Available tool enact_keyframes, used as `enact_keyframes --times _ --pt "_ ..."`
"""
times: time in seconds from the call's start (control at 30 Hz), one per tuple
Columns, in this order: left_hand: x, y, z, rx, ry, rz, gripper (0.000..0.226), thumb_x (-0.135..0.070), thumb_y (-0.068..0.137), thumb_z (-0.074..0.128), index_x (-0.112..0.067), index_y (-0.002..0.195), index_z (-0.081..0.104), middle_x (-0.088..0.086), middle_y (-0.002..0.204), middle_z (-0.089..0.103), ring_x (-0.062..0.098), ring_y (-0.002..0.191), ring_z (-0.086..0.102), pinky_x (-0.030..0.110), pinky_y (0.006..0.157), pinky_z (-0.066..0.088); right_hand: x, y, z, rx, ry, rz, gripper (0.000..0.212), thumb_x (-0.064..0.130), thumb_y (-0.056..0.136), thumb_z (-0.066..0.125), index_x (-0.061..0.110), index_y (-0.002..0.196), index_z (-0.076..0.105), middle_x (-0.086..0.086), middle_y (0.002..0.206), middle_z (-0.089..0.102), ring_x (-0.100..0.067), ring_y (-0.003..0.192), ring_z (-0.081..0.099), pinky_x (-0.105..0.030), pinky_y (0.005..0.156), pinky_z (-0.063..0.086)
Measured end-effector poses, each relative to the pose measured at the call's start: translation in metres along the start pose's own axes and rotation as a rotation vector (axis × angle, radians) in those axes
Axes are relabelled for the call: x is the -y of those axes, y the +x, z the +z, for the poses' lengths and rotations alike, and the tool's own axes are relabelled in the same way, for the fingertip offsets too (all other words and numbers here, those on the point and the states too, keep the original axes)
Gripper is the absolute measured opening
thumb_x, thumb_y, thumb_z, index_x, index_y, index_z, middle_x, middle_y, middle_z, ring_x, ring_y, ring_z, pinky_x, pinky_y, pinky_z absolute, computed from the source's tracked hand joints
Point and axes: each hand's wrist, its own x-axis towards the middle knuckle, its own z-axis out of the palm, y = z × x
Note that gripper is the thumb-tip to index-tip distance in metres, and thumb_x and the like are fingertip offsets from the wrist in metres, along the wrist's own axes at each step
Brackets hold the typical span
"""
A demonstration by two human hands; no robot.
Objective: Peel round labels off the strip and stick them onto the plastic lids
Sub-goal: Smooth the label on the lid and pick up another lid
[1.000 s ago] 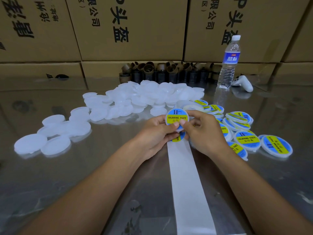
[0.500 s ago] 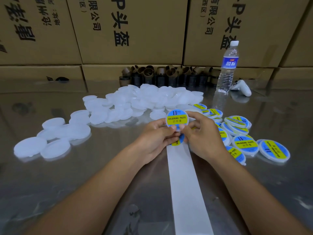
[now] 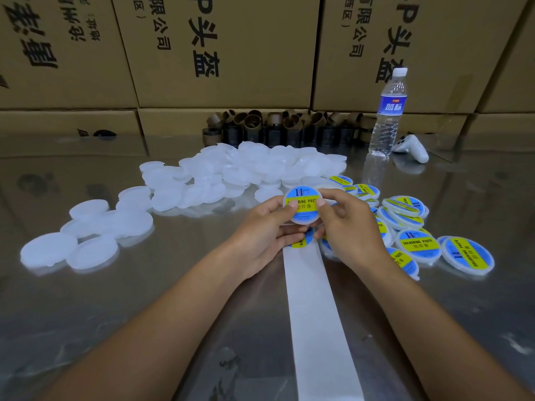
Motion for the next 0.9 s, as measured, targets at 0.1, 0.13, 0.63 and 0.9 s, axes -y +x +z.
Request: enact_keyframes --times 0.1,0.13,0.63,0.9 --pt "0.001 0.0 0.004 -0.029 0.087 0.026 0.012 -0.019 0.098 0.051 -0.013 0.095 0.062 0.006 0.082 0.067 0.016 0.077 0.066 0.02 0.072 0.056 0.002 0.002 -0.002 -0.118 0.074 0.038 0.012 0.017 0.098 0.047 0.024 0.094 0.056 0.002 0.062 0.06 -0.003 0.041 0.054 -0.016 0.05 0.044" --pt "0.001 -0.001 0.005 -0.039 0.123 0.033 0.011 -0.017 0.097 0.052 -0.013 0.093 0.061 0.006 0.082 0.065 0.016 0.076 0.065 0.02 0.072 0.055 0.003 0.003 -0.005 -0.192 0.118 0.057 0.012 0.017 0.098 0.045 0.023 0.094 0.055 0.003 0.059 0.057 -0.003 0.041 0.052 -0.018 0.051 0.045" --pt "-0.003 -0.001 0.004 -0.088 0.242 0.026 0.01 -0.01 0.096 0.052 -0.014 0.093 0.06 0.005 0.08 0.061 0.017 0.074 0.063 0.025 0.077 0.053 -0.008 0.017 -0.031 -0.69 0.524 0.442 0.01 0.019 0.094 0.054 0.01 0.099 0.054 0.006 0.044 0.055 -0.005 0.041 0.058 -0.023 0.067 0.054" --pt "-0.005 0.002 0.002 -0.133 0.215 0.015 0.011 -0.007 0.097 0.05 -0.013 0.092 0.058 0.007 0.081 0.061 0.019 0.077 0.063 0.025 0.077 0.054 -0.003 0.013 -0.023 -0.7 0.022 0.231 0.036 0.01 0.087 0.053 0.013 0.123 0.054 -0.01 0.127 0.046 -0.018 0.101 0.051 -0.017 0.084 0.037"
